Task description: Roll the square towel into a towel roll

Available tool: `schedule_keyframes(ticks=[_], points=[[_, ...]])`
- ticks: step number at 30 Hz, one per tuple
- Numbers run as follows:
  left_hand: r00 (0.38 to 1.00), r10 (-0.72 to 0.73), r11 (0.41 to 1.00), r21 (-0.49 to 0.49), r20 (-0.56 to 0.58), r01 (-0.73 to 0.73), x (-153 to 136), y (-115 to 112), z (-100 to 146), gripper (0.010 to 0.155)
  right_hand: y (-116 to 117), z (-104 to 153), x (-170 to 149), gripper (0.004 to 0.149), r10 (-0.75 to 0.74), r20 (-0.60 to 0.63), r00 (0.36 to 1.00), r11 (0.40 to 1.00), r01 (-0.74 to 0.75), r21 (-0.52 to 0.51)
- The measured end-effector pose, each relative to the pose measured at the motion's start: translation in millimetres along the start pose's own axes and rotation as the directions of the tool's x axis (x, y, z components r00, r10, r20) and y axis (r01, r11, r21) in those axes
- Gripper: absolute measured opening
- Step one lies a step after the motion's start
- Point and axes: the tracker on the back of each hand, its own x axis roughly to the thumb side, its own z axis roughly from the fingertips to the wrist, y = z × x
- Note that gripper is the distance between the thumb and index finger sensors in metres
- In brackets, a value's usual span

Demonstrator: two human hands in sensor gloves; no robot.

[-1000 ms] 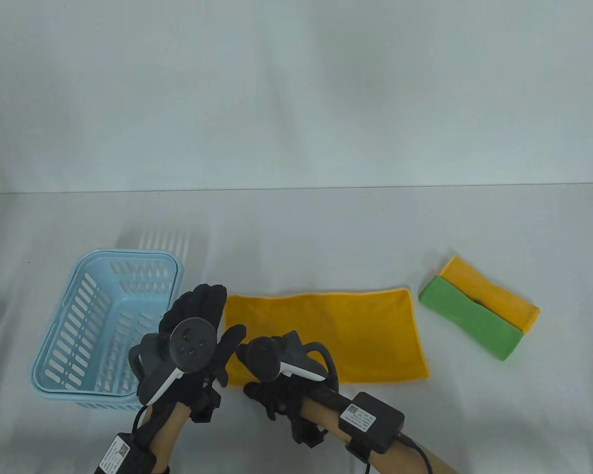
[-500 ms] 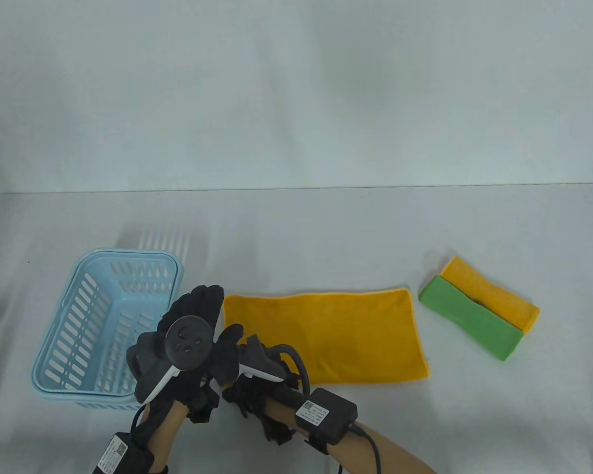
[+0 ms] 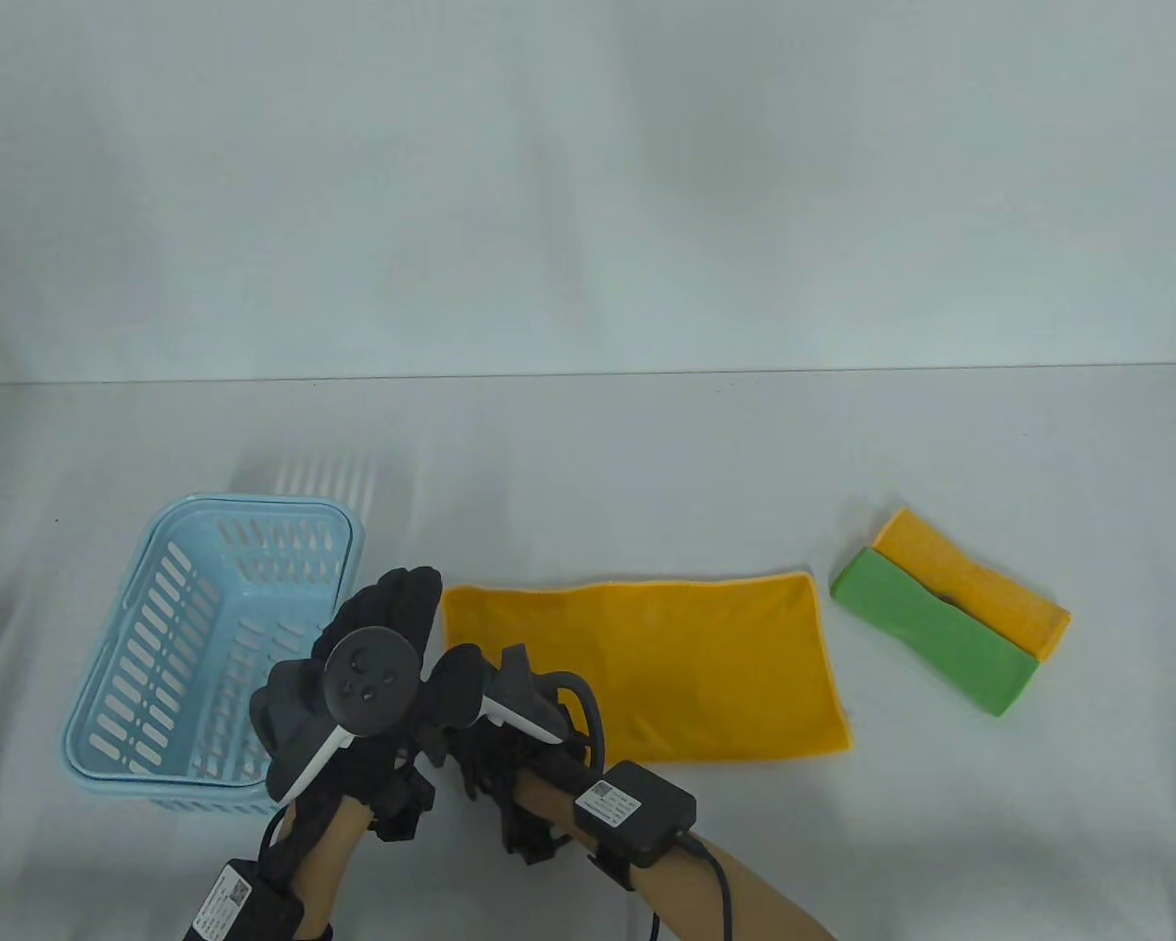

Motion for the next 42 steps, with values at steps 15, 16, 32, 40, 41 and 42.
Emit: schedule_keyframes(ticks=[15,16,32,40,41,42], points=[[1.000,0.004,1.000,0.003,-0.007,-0.003,-2,0,1,0.081,-67,49,-62,0.039,-0.439,-0.033,0.898,0.894,0.432,-0.123],[1.000,0.003,1.000,0.001,-0.007,-0.003,-1,0,1,0.081,-70,52,-65,0.039,-0.453,-0.032,0.891,0.883,0.444,-0.150],[0.999,0.011,0.995,-0.100,0.034,-0.007,7,-18,-1,0.079,-129,88,-88,0.039,-0.467,0.099,0.879,0.826,0.473,-0.306],[0.996,0.008,0.965,-0.260,0.093,0.017,17,-45,-4,0.077,-147,104,-93,0.039,-0.469,0.141,0.872,0.806,0.488,-0.334],[0.996,-0.004,0.961,-0.275,0.094,0.030,17,-48,-5,0.078,-149,105,-94,0.039,-0.470,0.144,0.871,0.803,0.490,-0.339],[0.995,-0.022,0.953,-0.298,0.095,0.049,18,-54,-5,0.079,-151,108,-96,0.039,-0.480,0.148,0.865,0.794,0.500,-0.346]])
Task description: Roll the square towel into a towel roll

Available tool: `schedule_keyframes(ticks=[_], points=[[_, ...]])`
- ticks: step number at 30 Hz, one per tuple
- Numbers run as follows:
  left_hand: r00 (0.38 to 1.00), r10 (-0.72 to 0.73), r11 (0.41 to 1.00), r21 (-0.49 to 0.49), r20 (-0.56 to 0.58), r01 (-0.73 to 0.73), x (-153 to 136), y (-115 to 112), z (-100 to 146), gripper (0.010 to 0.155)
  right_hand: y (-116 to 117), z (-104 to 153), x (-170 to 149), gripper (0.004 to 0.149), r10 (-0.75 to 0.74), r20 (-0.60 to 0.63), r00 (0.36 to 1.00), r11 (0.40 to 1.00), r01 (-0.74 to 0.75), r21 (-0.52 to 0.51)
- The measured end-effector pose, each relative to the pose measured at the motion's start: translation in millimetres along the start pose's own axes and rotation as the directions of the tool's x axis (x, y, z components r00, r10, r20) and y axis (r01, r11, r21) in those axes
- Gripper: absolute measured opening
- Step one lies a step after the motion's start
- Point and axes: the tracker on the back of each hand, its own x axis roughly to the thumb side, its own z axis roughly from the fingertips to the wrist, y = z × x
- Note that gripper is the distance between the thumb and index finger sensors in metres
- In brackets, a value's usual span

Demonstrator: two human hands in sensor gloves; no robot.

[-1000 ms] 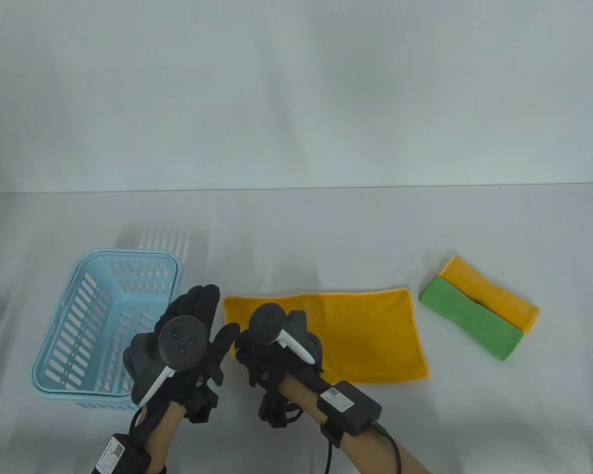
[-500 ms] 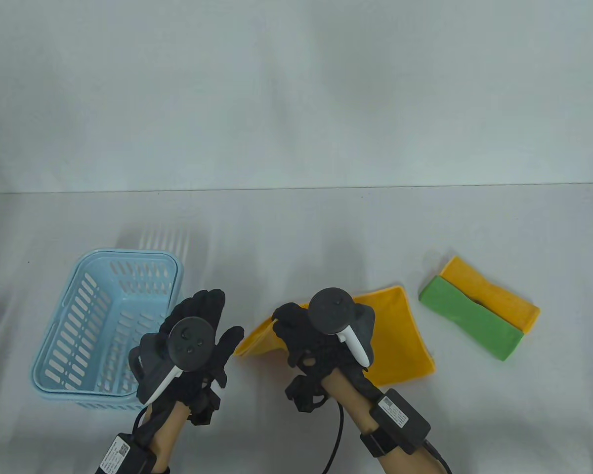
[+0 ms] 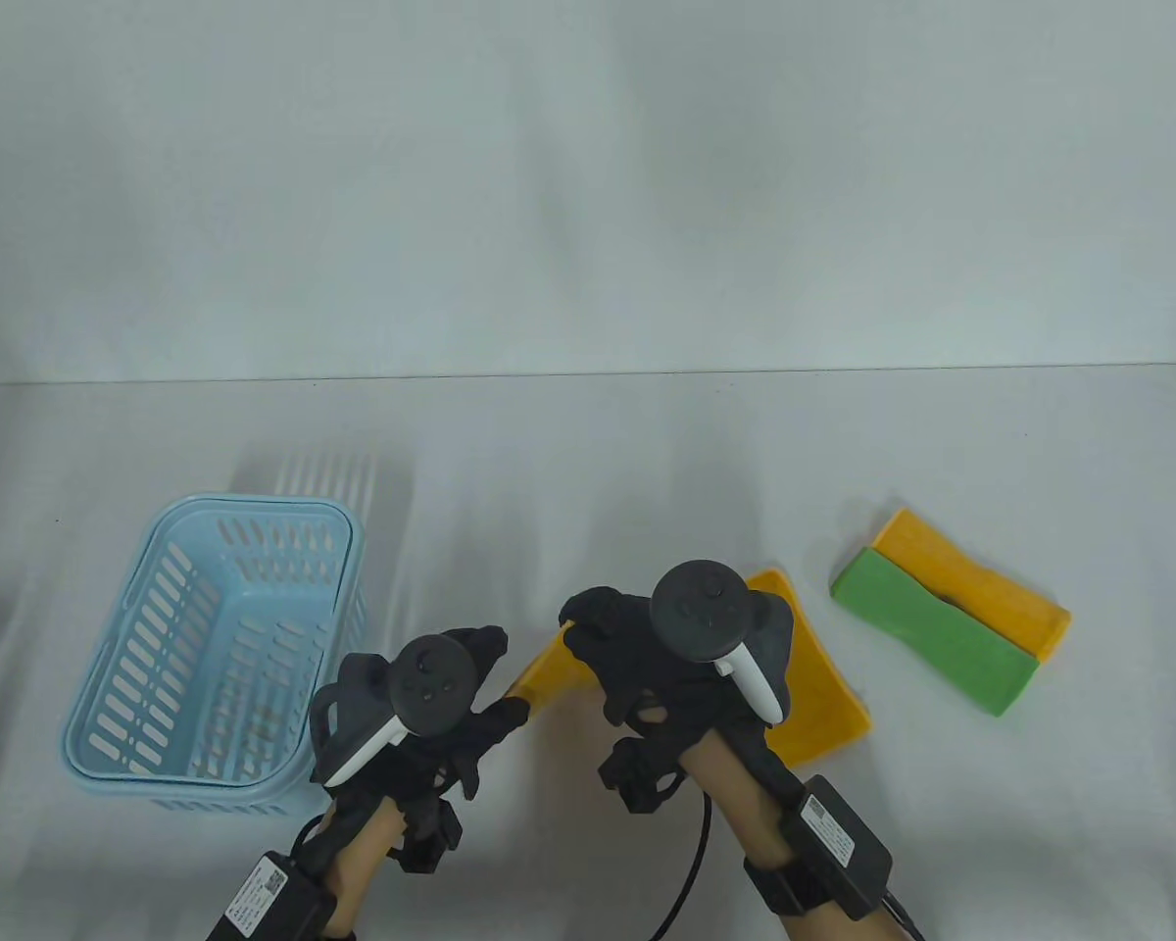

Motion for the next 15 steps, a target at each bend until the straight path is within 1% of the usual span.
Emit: schedule_keyframes(ticks=[3,7,10,12,15], points=[[0.998,-0.063,0.997,-0.044,0.000,0.063,4,-10,-5,0.082,-8,1,-1,0.039,-0.037,-0.006,0.999,0.999,0.037,-0.012],[0.990,-0.139,0.990,-0.040,-0.019,0.138,7,-18,-9,0.079,-16,3,-3,0.039,-0.078,-0.015,0.997,0.996,0.077,-0.034],[0.982,-0.184,0.982,-0.036,-0.042,0.183,7,-24,-14,0.071,-22,4,-3,0.039,-0.085,-0.020,0.996,0.995,0.084,-0.050],[0.979,-0.196,0.981,-0.016,-0.062,0.195,6,-24,-15,0.063,-26,4,-5,0.039,-0.098,-0.027,0.995,0.993,0.096,-0.064],[0.986,-0.146,0.989,0.017,-0.078,0.148,4,-21,-14,0.051,-31,4,-9,0.039,-0.121,-0.043,0.992,0.990,0.118,-0.074]])
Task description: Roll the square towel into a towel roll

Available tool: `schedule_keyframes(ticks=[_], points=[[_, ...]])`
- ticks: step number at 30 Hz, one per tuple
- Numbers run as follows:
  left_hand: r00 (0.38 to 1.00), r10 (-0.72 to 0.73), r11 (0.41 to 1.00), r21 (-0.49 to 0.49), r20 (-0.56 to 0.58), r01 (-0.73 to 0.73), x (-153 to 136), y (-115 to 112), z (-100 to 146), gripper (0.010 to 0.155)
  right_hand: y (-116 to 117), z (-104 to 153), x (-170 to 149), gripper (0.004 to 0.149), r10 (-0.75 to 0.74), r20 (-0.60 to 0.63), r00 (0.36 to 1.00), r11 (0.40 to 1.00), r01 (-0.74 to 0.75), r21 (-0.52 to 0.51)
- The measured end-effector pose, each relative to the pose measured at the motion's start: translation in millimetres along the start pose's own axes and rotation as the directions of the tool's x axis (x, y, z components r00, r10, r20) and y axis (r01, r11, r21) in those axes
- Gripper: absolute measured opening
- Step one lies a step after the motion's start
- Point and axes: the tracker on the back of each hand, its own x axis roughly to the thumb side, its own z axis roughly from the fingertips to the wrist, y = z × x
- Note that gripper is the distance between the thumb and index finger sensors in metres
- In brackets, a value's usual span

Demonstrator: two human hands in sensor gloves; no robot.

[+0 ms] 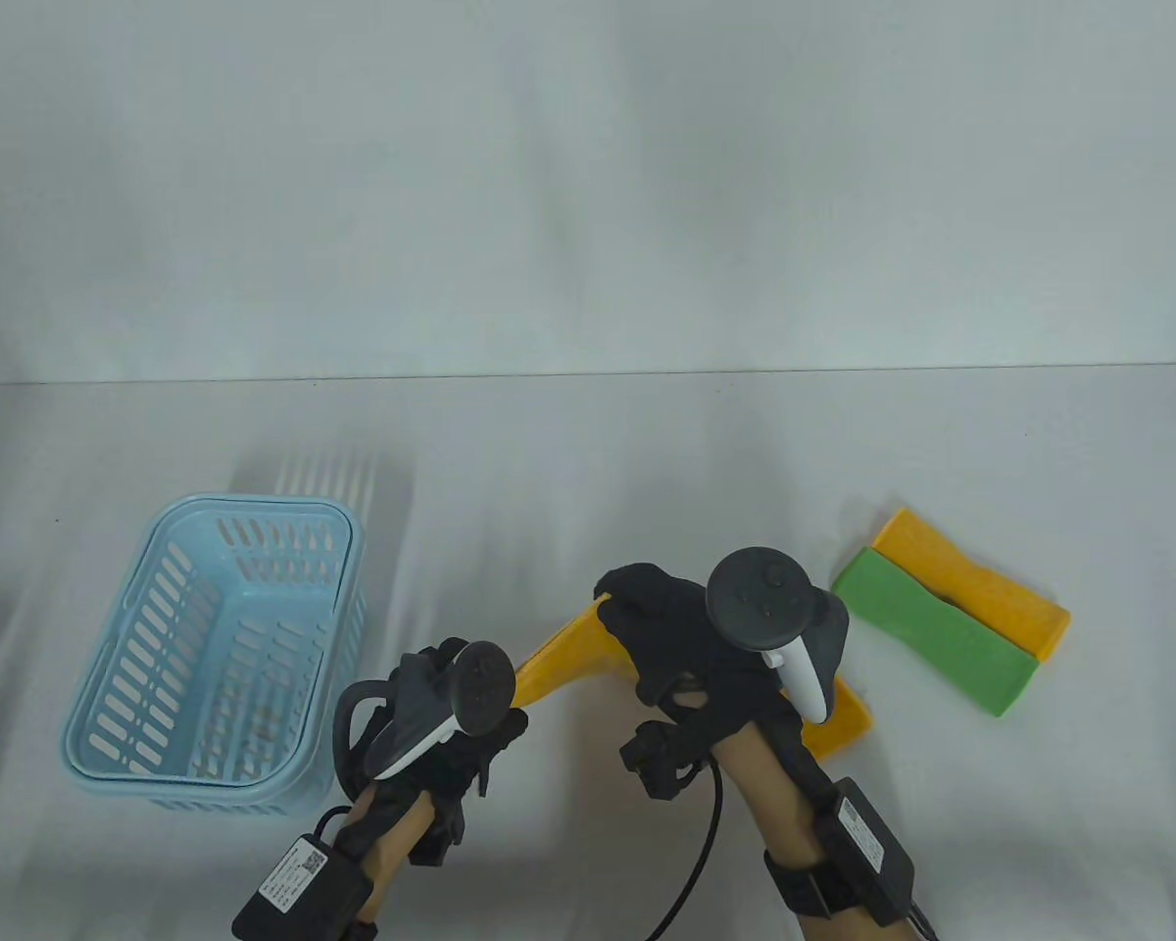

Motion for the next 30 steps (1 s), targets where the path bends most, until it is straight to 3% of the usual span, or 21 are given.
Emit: schedule_keyframes(ticks=[3,11,22,27,30], points=[[0.998,0.067,0.998,0.003,0.009,-0.067,-2,7,3,0.049,-7,-2,-5,0.039,-0.015,-0.017,1.000,0.999,0.014,-0.028],[0.982,0.189,0.974,0.124,0.010,-0.189,-13,29,12,0.043,-23,-5,-18,0.038,-0.074,-0.053,0.996,0.991,0.067,-0.117],[0.900,0.434,0.868,0.251,0.041,-0.429,-33,56,22,0.043,-42,-2,-15,0.037,-0.169,-0.027,0.985,0.977,0.164,-0.139],[0.915,0.399,0.877,0.262,0.069,-0.402,-26,70,24,0.042,-56,-1,-5,0.037,-0.167,-0.009,0.986,0.976,0.164,-0.142],[0.907,0.411,0.862,0.282,0.098,-0.421,-24,96,22,0.043,-74,-2,6,0.038,-0.126,0.006,0.992,0.985,0.126,-0.118]])
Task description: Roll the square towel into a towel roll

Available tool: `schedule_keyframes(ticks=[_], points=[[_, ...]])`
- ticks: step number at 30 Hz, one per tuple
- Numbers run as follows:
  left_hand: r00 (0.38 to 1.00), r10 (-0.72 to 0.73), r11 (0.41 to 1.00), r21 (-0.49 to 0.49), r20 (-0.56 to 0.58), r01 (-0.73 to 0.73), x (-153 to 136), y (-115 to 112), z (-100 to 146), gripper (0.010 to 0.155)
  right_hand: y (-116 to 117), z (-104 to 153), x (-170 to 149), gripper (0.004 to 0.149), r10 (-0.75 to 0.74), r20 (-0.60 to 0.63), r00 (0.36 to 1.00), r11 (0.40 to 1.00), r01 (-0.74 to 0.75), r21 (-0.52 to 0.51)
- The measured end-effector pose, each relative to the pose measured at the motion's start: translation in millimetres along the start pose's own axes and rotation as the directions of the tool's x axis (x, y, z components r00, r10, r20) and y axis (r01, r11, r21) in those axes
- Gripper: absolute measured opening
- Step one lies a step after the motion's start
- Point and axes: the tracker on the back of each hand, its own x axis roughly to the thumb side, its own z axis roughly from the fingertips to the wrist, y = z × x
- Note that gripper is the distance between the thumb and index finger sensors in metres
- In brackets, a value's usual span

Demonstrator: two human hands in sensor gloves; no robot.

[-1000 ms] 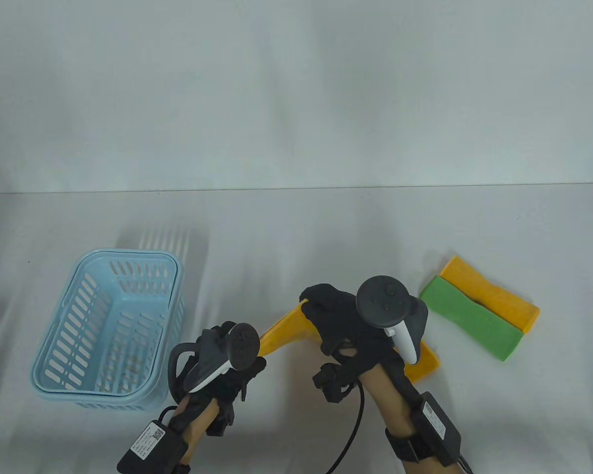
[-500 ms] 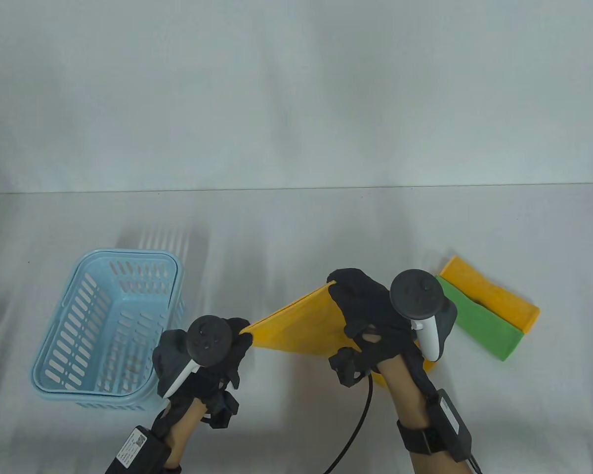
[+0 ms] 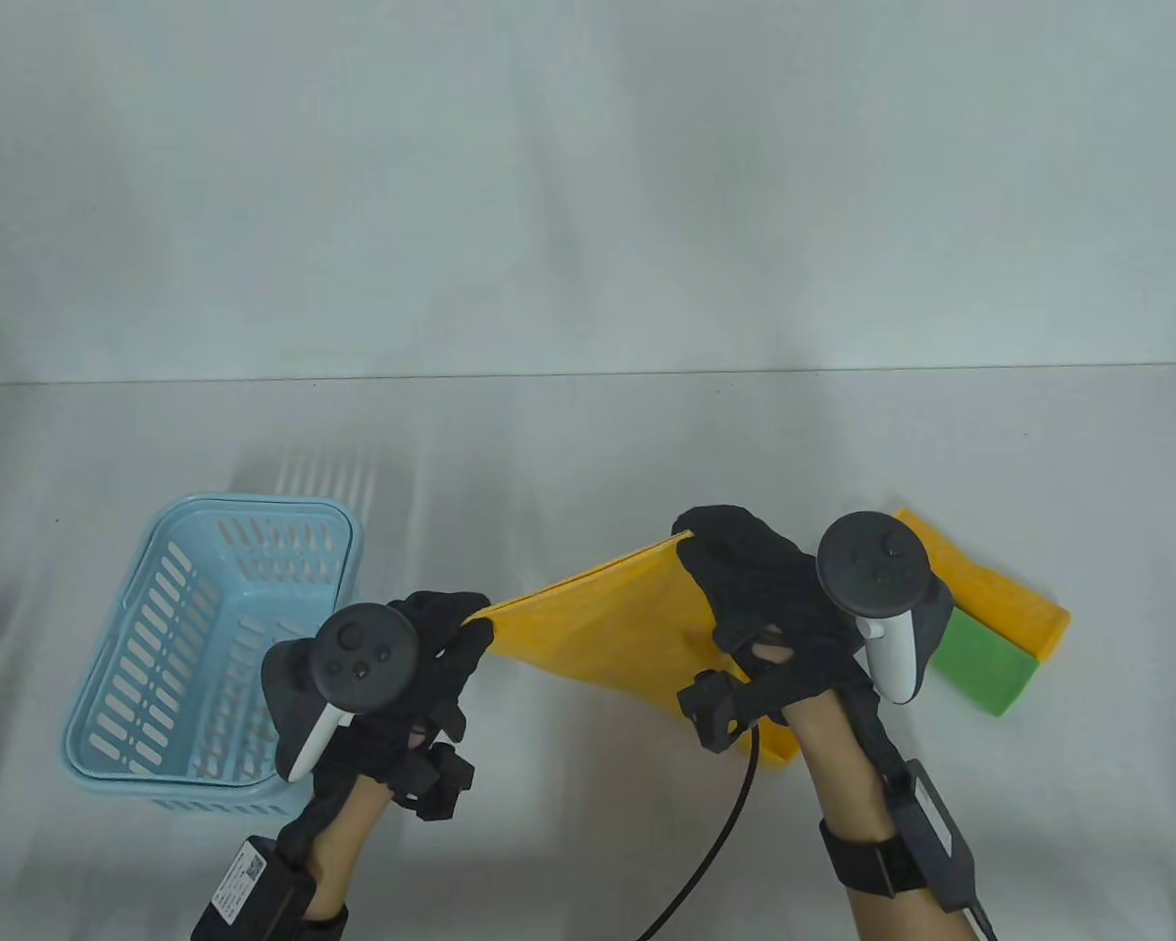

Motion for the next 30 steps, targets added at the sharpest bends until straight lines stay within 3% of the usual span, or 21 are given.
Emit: schedule_keyframes(ticks=[8,20,25,30], points=[[0.979,0.199,0.980,-0.038,0.038,-0.197,29,51,-25,0.044,-38,2,32,0.038,-0.071,-0.001,0.998,0.996,0.070,0.055],[0.951,0.263,0.964,-0.012,0.161,-0.265,66,104,-13,0.044,-66,22,72,0.039,-0.187,0.056,0.981,0.981,0.183,0.066],[0.931,0.285,0.955,0.014,0.226,-0.296,79,122,-10,0.044,-76,20,87,0.039,-0.226,0.096,0.969,0.972,0.218,0.090],[0.952,0.240,0.967,0.035,0.187,-0.251,81,120,-34,0.044,-76,-5,83,0.039,-0.181,0.041,0.983,0.982,0.178,0.069]])
